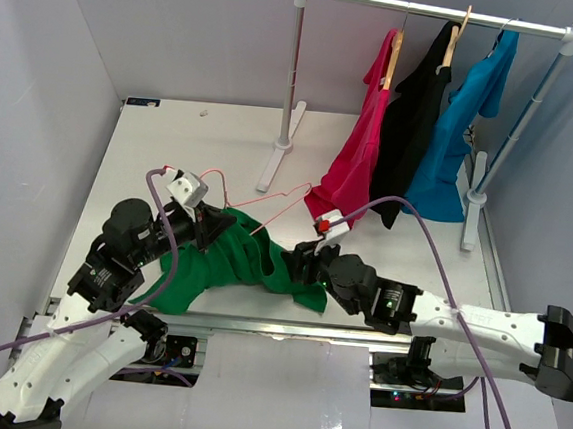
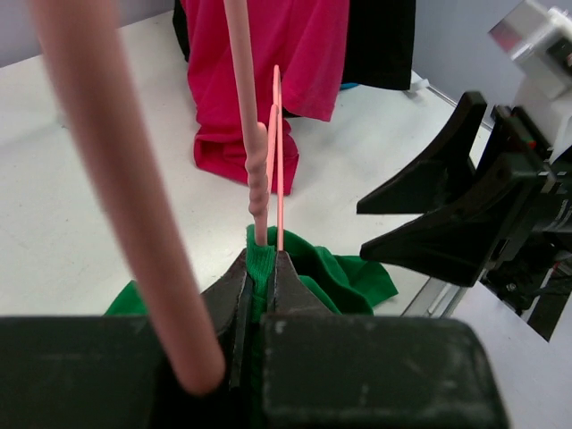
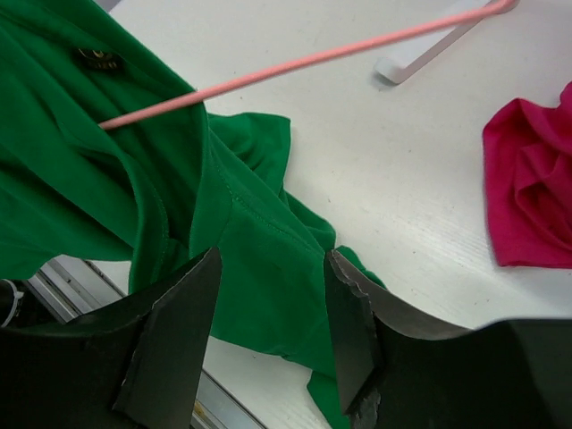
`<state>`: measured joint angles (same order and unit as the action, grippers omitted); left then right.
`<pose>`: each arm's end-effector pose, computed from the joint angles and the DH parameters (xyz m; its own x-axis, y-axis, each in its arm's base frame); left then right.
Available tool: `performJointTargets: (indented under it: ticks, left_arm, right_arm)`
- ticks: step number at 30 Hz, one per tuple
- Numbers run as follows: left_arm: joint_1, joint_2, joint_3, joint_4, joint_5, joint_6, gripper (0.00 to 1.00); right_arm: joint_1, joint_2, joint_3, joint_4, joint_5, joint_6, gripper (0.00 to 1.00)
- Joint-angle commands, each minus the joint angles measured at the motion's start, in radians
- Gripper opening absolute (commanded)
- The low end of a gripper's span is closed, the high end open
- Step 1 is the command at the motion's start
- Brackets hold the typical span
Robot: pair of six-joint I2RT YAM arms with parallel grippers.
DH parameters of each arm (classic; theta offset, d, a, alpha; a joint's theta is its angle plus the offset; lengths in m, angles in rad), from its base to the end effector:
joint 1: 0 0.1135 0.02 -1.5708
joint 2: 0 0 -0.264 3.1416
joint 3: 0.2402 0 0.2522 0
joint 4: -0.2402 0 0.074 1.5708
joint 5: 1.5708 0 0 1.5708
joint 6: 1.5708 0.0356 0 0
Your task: Place the t-shirt on the hanger
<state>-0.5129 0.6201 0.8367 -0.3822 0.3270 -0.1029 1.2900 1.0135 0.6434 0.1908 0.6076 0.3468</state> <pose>0.1144 -0.0776 0.3604 -0.2190 0.0117 -0.9757 0.7221 0.6745 -0.1540 0.0838 0.2173 0.2865 -0.2617 0.0996 -0.9600 -0.5787 0.7798 0.2387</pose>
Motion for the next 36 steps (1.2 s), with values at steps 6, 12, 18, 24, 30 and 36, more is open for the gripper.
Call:
performJointTargets:
  ticks: [6,12,18,24,30,36]
  left_arm:
    - [0.001,0.005,-0.015,0.090,-0.103,-0.062,0.00]
    - [0.001,0.017,-0.023,0.101,-0.093,-0.067,0.00]
    - [0.001,0.015,-0.030,0.110,-0.092,-0.069,0.00]
    - [0.001,0.018,-0.029,0.109,-0.097,-0.081,0.00]
    - [0.001,0.018,0.002,0.090,-0.050,-0.094,0.00]
    - [0.001,0.013,0.085,0.017,0.133,-0.032,0.00]
  right_arm:
    - [0.022,0.111,0.038,0.185,-0.019,0.096,0.53]
    - [0.032,0.139,0.043,0.220,-0.003,0.092,0.53]
    - [0.037,0.192,0.079,0.165,0.051,0.110,0.54]
    - [0.037,0.246,0.079,0.160,0.071,0.130,0.50]
    - [0.037,0.237,0.032,0.221,0.055,0.121,0.15]
    - [0.006,0.095,0.033,0.101,0.198,0.096,0.08]
